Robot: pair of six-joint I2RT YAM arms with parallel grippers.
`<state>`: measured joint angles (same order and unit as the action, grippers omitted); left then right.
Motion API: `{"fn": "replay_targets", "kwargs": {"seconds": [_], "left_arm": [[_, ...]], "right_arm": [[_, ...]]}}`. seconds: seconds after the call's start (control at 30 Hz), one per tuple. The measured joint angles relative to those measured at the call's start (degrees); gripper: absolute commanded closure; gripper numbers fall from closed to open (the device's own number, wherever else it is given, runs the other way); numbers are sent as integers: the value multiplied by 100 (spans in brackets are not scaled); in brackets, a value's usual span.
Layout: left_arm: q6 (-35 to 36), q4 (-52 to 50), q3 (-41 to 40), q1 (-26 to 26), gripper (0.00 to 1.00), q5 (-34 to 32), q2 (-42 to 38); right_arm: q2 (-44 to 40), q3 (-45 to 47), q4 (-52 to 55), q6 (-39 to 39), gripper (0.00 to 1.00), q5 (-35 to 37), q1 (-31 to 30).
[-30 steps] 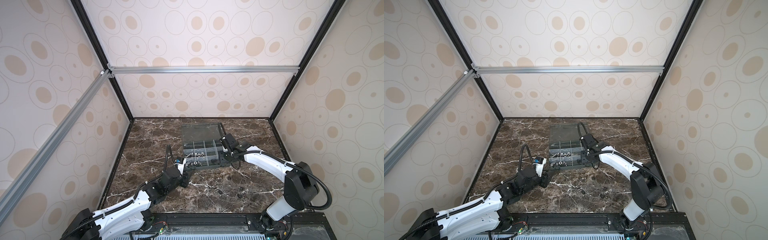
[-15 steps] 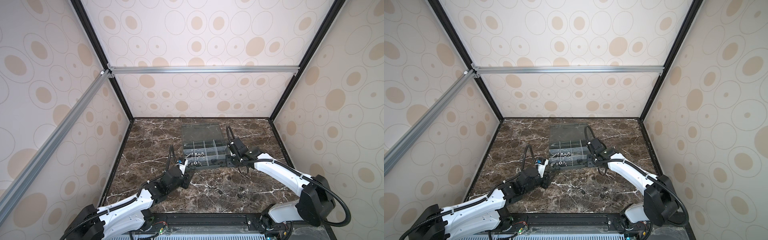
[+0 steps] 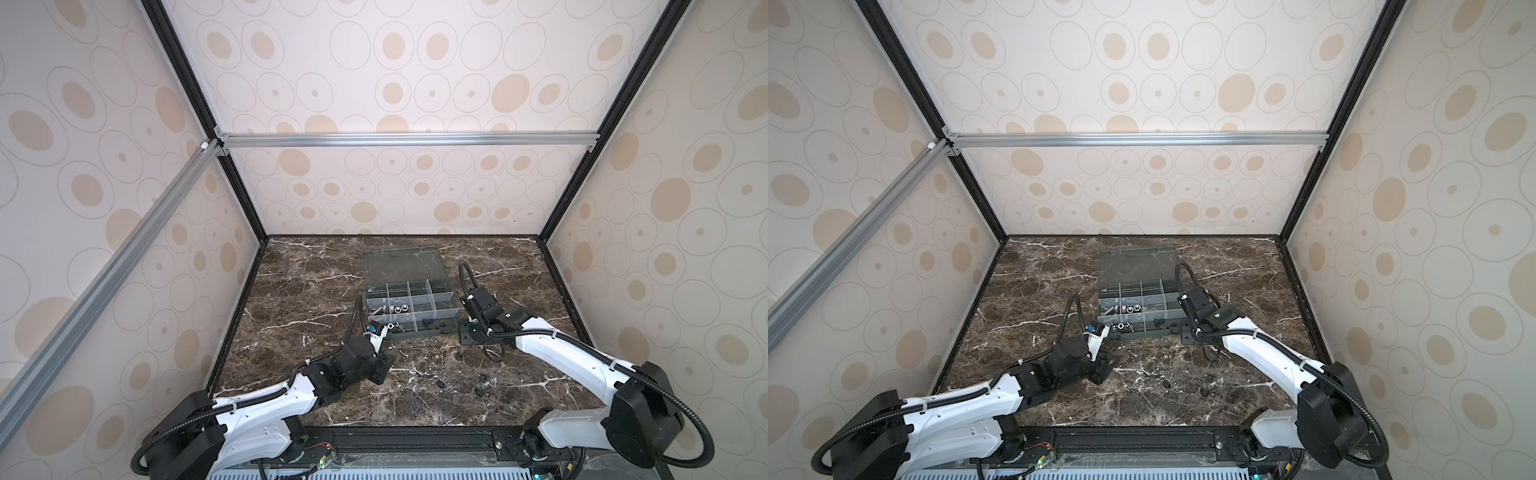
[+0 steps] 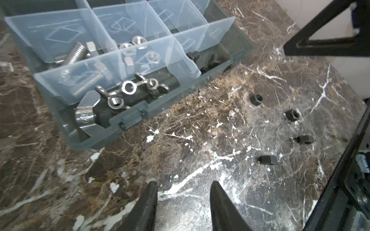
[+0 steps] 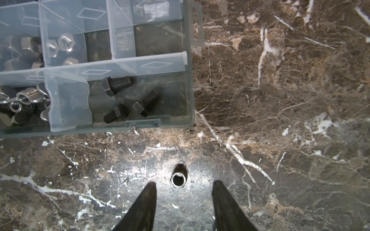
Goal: Sort the screws and nuts into containers
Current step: Pick up the screw from the bottom-center of the table.
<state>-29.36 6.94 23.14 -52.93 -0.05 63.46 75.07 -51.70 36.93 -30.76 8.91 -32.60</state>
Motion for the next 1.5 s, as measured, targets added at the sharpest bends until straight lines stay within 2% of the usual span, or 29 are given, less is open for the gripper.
{"fn": "replay_targets", "kwargs": {"seconds": [0.3,0.8,1.13,1.5], "left_arm": [[22,20,826,-723,54,61,1189],[72,-267,2186,-1351,52,756,2903],[238,-833,2892,-1635,52,549,3536],[415,-1156,3268,-1766,56,249,3954]], "right_arm": [[-79,195,4,-96,51,17,11],[-188,282,-2,-116,51,15,48],[-271,356,-7,-122,51,15,59],[-313,363,-4,-122,51,15,120]]}}
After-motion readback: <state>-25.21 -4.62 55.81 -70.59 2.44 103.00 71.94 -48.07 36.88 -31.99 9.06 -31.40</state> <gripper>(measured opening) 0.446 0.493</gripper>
